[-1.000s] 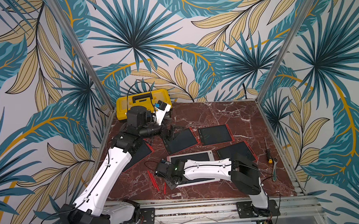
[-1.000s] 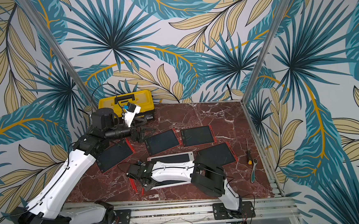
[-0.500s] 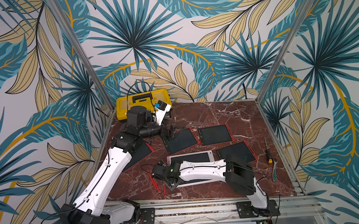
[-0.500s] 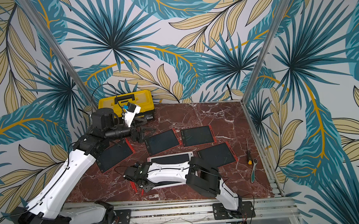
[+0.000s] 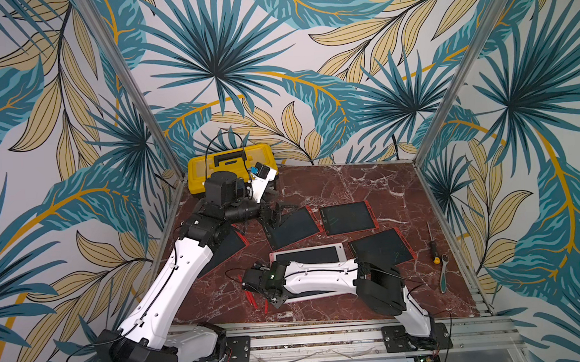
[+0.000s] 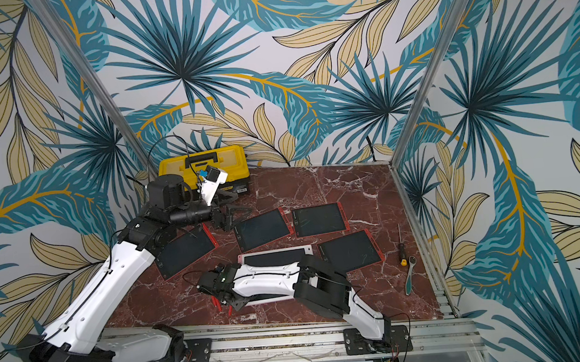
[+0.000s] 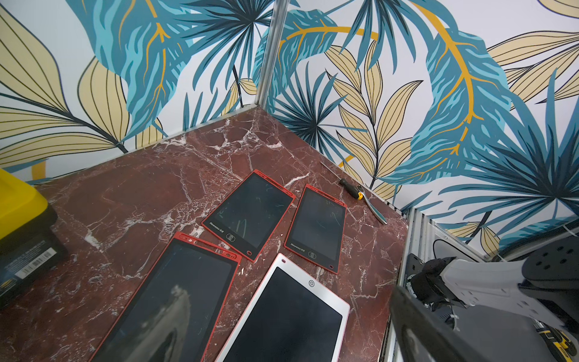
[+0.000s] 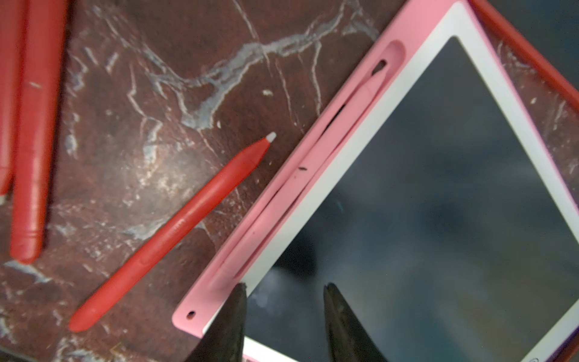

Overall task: Place the stylus back onto the writing tablet
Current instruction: Adjust the stylus on the writing tablet.

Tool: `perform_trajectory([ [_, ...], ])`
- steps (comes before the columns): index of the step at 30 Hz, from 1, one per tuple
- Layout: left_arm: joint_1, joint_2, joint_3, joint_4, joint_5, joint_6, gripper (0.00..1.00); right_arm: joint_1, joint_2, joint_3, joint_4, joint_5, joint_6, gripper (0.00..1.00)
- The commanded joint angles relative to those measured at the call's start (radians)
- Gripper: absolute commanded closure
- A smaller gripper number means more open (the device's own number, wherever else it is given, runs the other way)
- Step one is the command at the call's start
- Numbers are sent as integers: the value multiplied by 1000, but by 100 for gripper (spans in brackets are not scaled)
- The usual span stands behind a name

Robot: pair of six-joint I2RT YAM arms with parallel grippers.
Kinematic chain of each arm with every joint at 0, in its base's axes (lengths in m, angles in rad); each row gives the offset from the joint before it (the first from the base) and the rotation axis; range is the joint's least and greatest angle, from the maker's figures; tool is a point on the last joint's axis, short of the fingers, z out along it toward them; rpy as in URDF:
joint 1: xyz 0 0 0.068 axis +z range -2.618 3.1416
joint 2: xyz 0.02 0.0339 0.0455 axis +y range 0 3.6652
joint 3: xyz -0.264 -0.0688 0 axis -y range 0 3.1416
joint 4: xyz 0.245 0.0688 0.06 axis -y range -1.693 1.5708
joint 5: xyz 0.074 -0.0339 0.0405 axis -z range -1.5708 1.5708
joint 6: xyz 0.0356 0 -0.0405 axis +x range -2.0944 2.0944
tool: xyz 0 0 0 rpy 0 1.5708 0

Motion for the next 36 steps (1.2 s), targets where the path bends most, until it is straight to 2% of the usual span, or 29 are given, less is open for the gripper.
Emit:
perform_trajectory([
  [1,-3,-15,-31,10,7,-1,0,5,20,11,-22,37,5,59],
  [16,-8,-16,-34,9,-1,1,1,-12,-60,-80,76,46,54,66],
  [25,-8,-20,-34,9,1,-1,0,-34,-152,-191,183,-81,68,67],
  [30,-9,-25,-35,9,-3,2,0,-33,-172,-221,230,-138,79,64],
  [36,-8,-28,-35,9,-3,2,0,-33,-153,-202,196,-115,65,58],
])
